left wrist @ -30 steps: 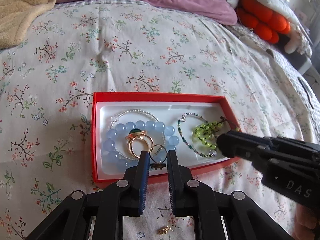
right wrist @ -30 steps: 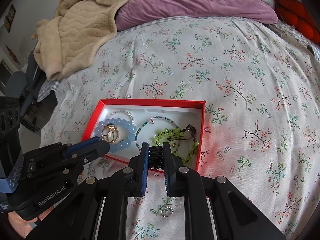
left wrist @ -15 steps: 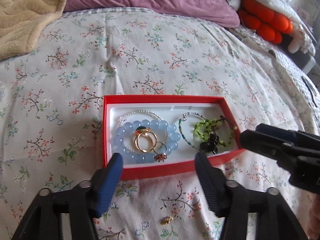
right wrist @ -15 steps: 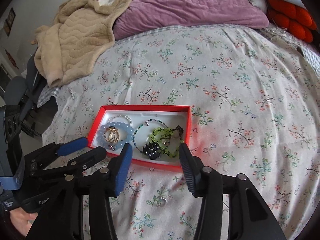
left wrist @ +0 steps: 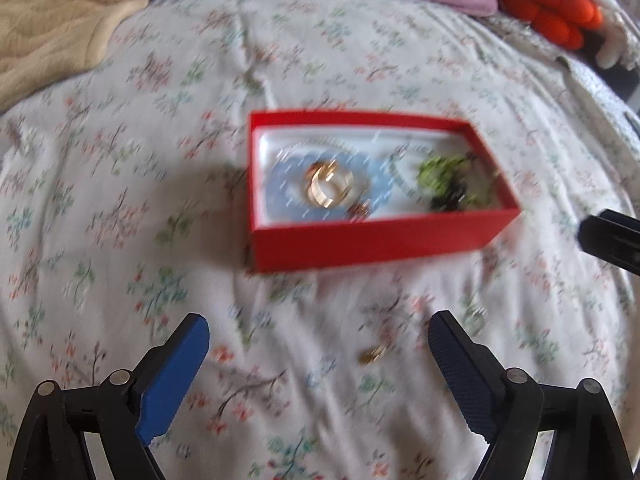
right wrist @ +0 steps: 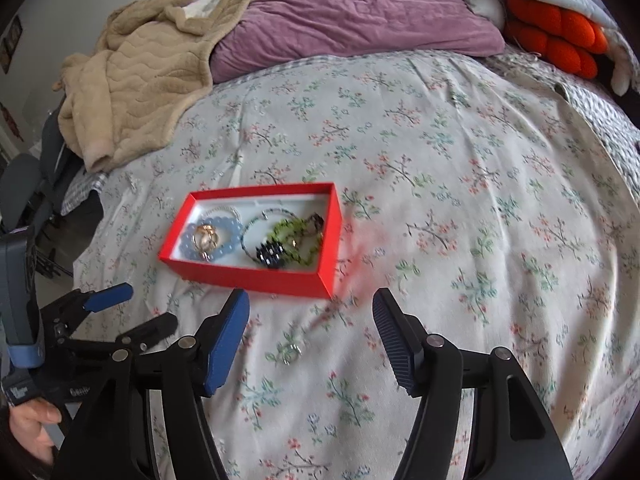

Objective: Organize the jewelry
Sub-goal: 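Withdraw both tools toward the silver ring and small gold earring on the sheet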

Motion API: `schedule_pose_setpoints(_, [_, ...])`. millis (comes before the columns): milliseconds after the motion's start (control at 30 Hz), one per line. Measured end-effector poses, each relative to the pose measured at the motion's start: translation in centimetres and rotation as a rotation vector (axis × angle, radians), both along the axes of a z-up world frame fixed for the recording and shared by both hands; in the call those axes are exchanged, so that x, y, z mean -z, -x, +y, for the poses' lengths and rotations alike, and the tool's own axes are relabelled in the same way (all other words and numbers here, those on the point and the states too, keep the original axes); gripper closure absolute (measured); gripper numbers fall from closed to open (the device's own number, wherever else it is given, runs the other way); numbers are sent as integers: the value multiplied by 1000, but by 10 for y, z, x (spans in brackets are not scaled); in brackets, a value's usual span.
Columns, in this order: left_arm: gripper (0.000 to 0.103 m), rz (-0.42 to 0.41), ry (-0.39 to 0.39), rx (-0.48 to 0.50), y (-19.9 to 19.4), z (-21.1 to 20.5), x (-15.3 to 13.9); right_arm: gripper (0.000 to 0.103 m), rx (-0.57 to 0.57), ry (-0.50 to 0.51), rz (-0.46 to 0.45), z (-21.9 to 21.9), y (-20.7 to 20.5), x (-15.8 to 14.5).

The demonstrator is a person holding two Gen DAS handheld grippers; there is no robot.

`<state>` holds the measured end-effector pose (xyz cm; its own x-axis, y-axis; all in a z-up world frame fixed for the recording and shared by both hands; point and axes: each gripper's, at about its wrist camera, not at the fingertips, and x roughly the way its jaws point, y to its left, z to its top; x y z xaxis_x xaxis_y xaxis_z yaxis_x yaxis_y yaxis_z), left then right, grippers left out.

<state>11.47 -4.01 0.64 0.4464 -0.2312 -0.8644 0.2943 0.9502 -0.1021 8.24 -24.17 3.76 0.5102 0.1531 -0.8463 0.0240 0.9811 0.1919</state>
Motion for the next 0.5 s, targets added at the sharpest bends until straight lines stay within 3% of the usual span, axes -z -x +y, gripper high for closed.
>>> schedule_pose_setpoints(267, [11,71,-49,-29,12,21,30,34,19,42,25,-4,30,29])
schedule_pose_setpoints(500, [11,82,-75,-21,25,23,47,34,7,102,48,1,44,62])
